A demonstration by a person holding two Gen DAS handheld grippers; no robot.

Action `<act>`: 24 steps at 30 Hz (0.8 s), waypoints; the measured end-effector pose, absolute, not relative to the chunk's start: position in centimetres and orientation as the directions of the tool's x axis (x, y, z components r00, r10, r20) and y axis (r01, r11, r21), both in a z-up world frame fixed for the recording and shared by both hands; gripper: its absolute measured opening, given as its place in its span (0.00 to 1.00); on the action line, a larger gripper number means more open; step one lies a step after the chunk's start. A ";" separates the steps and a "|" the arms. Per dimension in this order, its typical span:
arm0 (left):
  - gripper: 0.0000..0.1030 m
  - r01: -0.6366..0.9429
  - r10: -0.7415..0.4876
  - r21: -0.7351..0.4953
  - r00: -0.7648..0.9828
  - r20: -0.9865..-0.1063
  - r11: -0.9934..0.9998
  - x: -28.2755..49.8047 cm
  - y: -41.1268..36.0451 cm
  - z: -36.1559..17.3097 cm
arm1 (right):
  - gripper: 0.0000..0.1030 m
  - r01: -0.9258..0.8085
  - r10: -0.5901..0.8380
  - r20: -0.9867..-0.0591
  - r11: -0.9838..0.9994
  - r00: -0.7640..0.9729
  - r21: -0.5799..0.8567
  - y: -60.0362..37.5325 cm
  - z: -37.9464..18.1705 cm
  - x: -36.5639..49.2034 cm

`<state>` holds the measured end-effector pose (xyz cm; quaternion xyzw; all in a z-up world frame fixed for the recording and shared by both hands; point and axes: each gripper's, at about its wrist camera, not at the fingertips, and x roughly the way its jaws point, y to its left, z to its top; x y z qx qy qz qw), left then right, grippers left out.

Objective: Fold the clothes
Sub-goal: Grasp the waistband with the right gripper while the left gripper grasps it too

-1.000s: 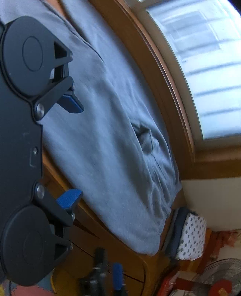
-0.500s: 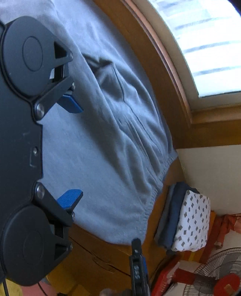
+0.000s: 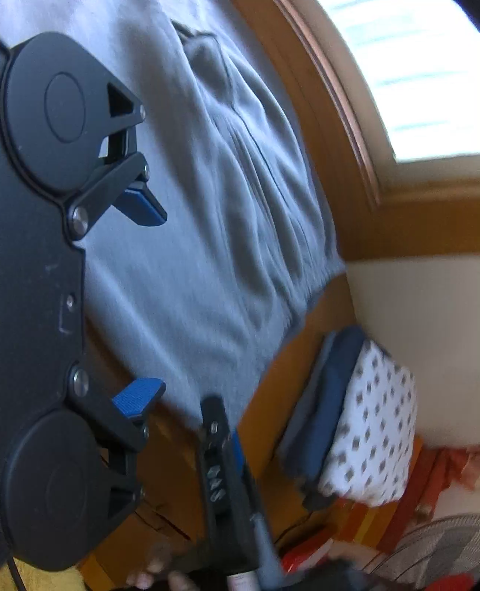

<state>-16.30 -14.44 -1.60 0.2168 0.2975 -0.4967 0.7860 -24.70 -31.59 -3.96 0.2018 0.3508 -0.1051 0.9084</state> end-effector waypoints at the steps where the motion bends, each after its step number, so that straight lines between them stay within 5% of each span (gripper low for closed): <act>1: 0.86 0.912 -0.653 0.058 0.334 -0.680 0.407 -17.0 -15.2 -1.8 | 0.31 0.321 -0.003 -0.671 0.879 0.742 0.352 -32.5 -3.7 -24.8; 7: 0.80 0.883 -0.630 0.222 0.453 -0.630 0.413 -19.7 -19.1 -2.9 | 0.31 0.220 0.163 -0.572 0.812 0.804 0.540 -35.7 -0.5 -25.0; 9: 0.41 0.868 -0.607 0.259 0.484 -0.630 0.423 -19.5 -20.1 -3.3 | 0.28 0.177 0.176 -0.560 0.836 0.809 0.519 -35.6 0.5 -24.8; 10: 0.13 0.868 -0.596 0.253 0.481 -0.642 0.428 -19.1 -20.4 -3.3 | 0.24 0.155 0.182 -0.556 0.850 0.811 0.504 -35.7 0.9 -24.7; 11: 0.08 0.870 -0.595 0.228 0.470 -0.652 0.438 -18.6 -20.4 -3.2 | 0.21 0.128 0.186 -0.554 0.868 0.811 0.480 -35.7 1.3 -24.8; 13: 0.08 0.871 -0.595 0.180 0.449 -0.666 0.457 -17.7 -20.2 -2.8 | 0.26 0.067 0.194 -0.553 0.907 0.811 0.416 -35.8 2.0 -24.9; 14: 0.08 0.871 -0.602 0.165 0.445 -0.663 0.463 -17.5 -20.0 -2.3 | 0.42 0.023 0.185 -0.549 0.936 0.815 0.351 -35.6 2.3 -25.3; 15: 0.08 0.870 -0.609 0.157 0.445 -0.656 0.467 -17.4 -19.7 -1.7 | 0.69 -0.028 0.170 -0.543 0.965 0.822 0.260 -35.4 2.5 -26.0; 17: 0.08 0.864 -0.617 0.137 0.449 -0.646 0.485 -17.0 -19.4 -0.7 | 0.94 -0.125 0.139 -0.521 0.990 0.842 0.063 -34.9 2.7 -27.3; 20: 0.08 0.856 -0.614 0.086 0.433 -0.660 0.510 -16.2 -19.5 0.3 | 0.94 -0.265 0.113 -0.484 0.929 0.868 -0.259 -34.0 1.0 -28.3; 24: 0.08 0.842 -0.611 0.040 0.421 -0.671 0.537 -15.4 -19.8 1.5 | 0.94 -0.353 0.161 -0.465 0.862 0.870 -0.362 -32.2 -1.0 -26.2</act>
